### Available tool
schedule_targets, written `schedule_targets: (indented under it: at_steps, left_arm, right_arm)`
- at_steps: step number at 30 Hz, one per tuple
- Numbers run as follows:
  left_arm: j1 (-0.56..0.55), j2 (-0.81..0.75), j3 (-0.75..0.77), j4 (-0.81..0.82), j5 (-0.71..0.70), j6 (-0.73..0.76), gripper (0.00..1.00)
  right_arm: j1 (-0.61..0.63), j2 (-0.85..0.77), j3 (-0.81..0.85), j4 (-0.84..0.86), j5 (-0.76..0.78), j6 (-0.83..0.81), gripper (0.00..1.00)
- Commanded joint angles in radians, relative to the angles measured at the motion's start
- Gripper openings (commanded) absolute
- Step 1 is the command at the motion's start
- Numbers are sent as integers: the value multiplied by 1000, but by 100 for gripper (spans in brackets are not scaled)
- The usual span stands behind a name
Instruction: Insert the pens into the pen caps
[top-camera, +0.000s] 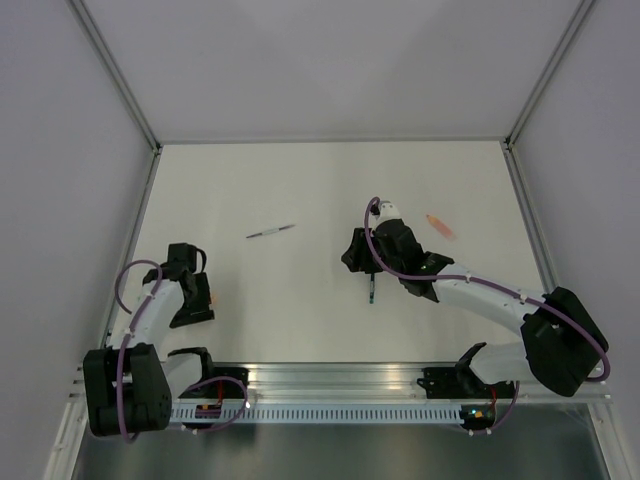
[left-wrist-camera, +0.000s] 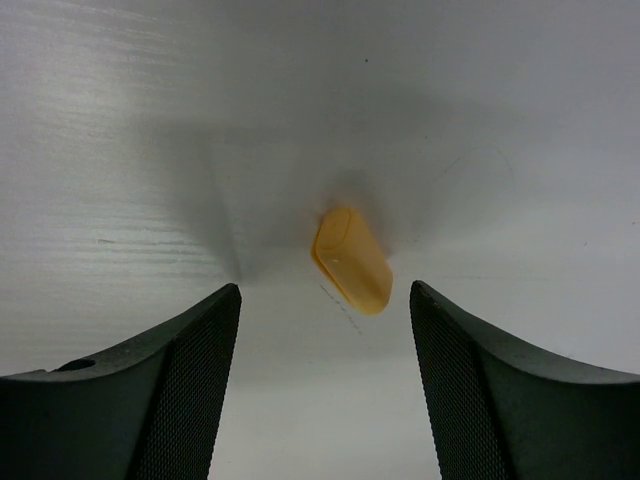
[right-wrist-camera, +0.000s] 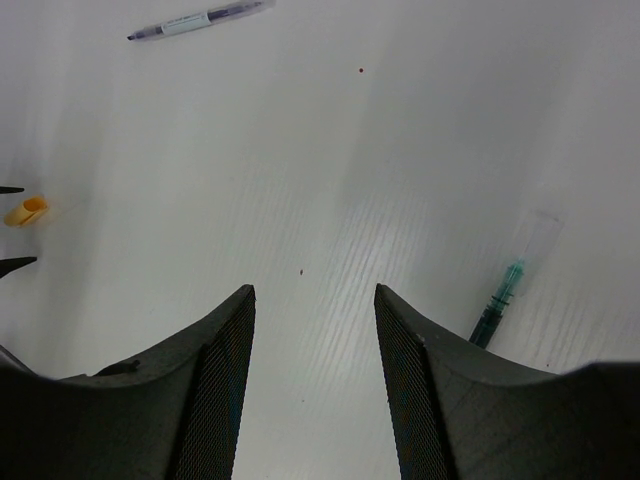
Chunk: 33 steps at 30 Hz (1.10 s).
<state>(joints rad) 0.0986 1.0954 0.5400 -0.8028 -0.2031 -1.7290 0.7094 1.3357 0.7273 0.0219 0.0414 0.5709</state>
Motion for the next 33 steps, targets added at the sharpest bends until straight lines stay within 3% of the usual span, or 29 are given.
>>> schedule_targets:
  at_steps: [1, 5, 14, 16, 20, 21, 29, 32, 33]
  left_arm:
    - [3, 12, 5, 42, -85, -31, 73]
    - [6, 37, 5, 74, -104, 0, 70]
    - [4, 81, -64, 249, -84, 95, 46]
    - [3, 109, -60, 278, -96, 174, 30]
    - [1, 155, -37, 365, -84, 327, 12]
    - [1, 162, -28, 384, -78, 354, 3]
    - [-2, 225, 46, 511, 102, 735, 2]
    - [-103, 193, 63, 529, 80, 761, 2]
    - [-200, 176, 63, 551, 74, 775, 2]
  right_arm:
    - [1, -36, 34, -2, -9, -8, 58]
    - [1, -38, 35, -2, -11, -8, 58]
    - [1, -32, 34, 0, -11, -6, 57]
    - [1, -30, 35, 0, -11, -6, 57]
    - [1, -30, 35, -2, -5, -11, 57]
    - [1, -32, 34, 3, -5, -22, 58]
    - [1, -11, 41, 0, 75, -60, 62]
    - [1, 69, 177, -112, 211, -120, 63]
    - [1, 94, 235, -217, 251, -141, 65]
